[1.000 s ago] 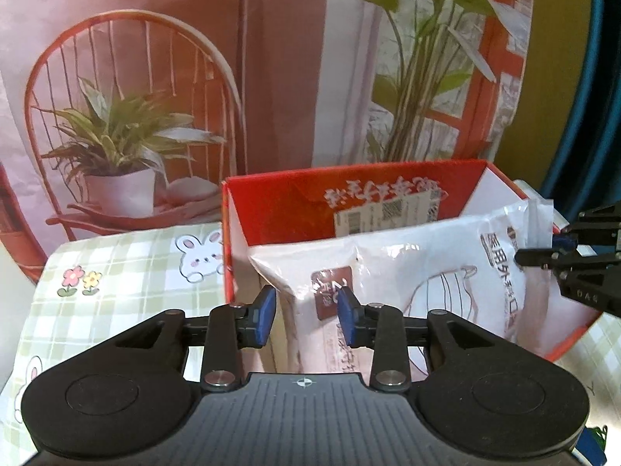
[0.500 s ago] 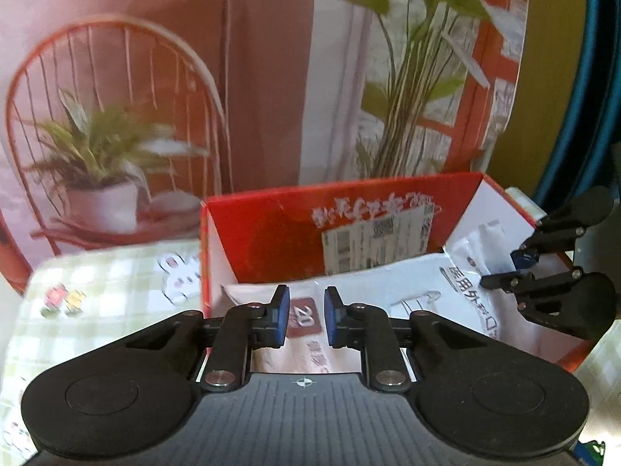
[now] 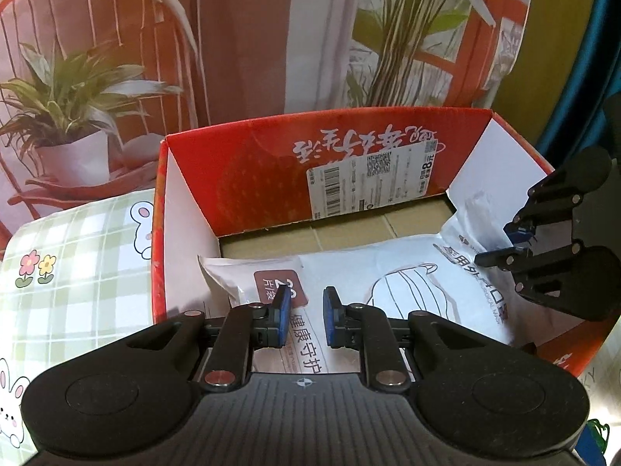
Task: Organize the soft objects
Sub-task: 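Lift the mask pack into the red box and release it, then withdraw both tools from the box and lower toward the blue packet, then grasp the blue packet with both tools and lift it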
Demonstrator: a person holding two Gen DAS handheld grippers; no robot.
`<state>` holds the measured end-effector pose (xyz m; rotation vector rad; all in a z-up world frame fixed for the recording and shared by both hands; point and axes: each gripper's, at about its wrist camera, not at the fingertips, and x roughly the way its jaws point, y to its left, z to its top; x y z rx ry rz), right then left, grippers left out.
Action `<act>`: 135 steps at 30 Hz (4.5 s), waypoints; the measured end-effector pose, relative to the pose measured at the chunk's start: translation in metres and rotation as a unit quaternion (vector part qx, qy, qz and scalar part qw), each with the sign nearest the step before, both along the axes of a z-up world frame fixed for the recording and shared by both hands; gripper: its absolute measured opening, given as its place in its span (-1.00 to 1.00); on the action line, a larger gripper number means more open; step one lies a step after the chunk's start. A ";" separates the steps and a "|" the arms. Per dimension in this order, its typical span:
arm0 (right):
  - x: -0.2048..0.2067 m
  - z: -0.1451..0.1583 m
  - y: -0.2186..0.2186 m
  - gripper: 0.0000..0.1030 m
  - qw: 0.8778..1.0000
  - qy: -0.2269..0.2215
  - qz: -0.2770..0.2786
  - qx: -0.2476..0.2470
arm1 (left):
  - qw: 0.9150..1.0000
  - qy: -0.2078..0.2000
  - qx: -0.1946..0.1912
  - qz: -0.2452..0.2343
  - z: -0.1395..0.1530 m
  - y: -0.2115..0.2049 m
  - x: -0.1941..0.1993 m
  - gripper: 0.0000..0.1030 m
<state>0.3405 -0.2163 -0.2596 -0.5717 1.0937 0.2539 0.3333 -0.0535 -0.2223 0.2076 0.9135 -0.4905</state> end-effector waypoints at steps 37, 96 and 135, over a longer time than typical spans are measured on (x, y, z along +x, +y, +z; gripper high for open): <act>-0.094 0.091 -0.022 0.99 0.942 -0.211 -0.162 0.203 | 0.991 -0.125 -0.014 0.036 0.074 0.014 -0.085 0.96; -0.323 0.024 0.038 0.99 0.893 -0.308 -0.214 0.249 | 0.979 -0.170 -0.062 0.097 0.027 0.075 -0.272 1.00; -0.278 -0.003 0.035 0.15 0.907 -0.205 -0.182 0.320 | 0.986 0.037 -0.164 0.016 -0.030 0.037 -0.203 0.18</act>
